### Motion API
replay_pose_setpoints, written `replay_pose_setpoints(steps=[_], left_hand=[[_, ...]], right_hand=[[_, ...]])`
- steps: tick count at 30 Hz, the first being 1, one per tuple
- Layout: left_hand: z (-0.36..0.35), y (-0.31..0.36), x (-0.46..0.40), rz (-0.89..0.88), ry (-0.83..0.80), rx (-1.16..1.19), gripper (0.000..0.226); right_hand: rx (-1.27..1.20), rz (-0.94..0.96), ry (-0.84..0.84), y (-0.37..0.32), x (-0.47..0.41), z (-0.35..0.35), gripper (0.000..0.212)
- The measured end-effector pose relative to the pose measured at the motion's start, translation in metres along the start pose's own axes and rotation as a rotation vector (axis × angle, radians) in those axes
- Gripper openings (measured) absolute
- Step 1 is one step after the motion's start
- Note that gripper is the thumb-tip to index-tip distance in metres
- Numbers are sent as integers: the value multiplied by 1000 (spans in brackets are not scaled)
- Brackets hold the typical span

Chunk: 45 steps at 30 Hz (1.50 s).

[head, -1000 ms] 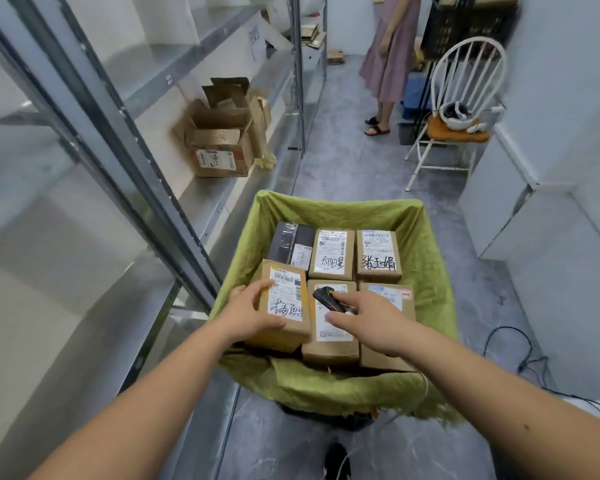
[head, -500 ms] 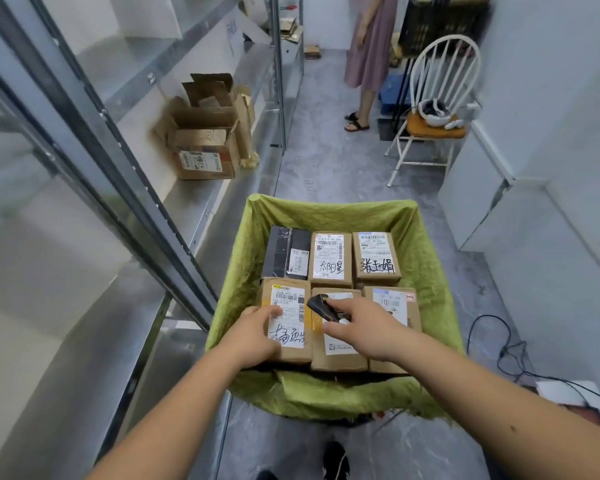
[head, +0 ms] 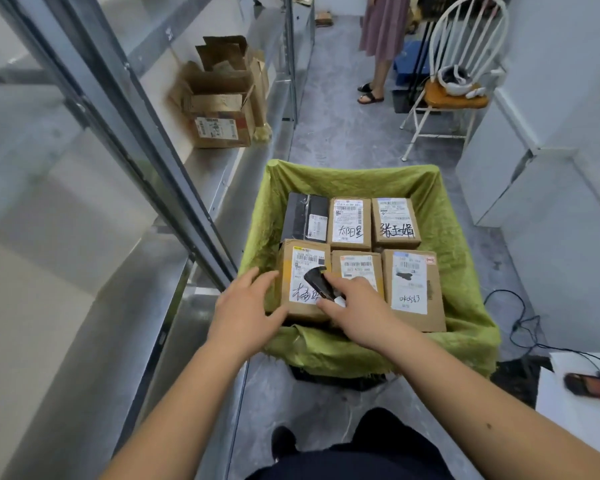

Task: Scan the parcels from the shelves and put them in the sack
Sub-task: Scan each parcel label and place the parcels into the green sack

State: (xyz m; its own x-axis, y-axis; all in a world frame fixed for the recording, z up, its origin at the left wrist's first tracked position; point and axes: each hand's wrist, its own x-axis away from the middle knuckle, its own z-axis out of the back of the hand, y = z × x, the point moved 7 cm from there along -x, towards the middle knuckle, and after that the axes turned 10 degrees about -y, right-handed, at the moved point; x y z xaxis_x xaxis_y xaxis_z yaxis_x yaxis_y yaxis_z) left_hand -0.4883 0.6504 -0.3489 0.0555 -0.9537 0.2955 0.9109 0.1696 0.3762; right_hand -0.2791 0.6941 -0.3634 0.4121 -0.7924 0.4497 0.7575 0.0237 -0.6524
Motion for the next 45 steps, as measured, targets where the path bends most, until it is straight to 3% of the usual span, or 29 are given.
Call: replay_pose_setpoints(steps=[3, 7, 14, 21, 29, 45], left_hand=[[-8, -11, 33, 106, 46, -43, 74], [-30, -18, 80, 384, 55, -77, 80], [-82, 7, 190, 778, 41, 18, 83], [-122, 28, 316, 1087, 130, 161, 85], [-150, 62, 441, 1319, 274, 180, 85], [-277, 209, 798, 1714, 599, 352, 87]], right_hand=[[62, 85, -68, -6, -3, -15, 63], [180, 229, -187, -16, -3, -34, 63], [382, 443, -341, -23, 36, -85, 68], [427, 660, -603, -42, 110, -141, 67], [705, 936, -629, -60, 232, -200, 65], [903, 1434, -788, -46, 573, -320, 61]])
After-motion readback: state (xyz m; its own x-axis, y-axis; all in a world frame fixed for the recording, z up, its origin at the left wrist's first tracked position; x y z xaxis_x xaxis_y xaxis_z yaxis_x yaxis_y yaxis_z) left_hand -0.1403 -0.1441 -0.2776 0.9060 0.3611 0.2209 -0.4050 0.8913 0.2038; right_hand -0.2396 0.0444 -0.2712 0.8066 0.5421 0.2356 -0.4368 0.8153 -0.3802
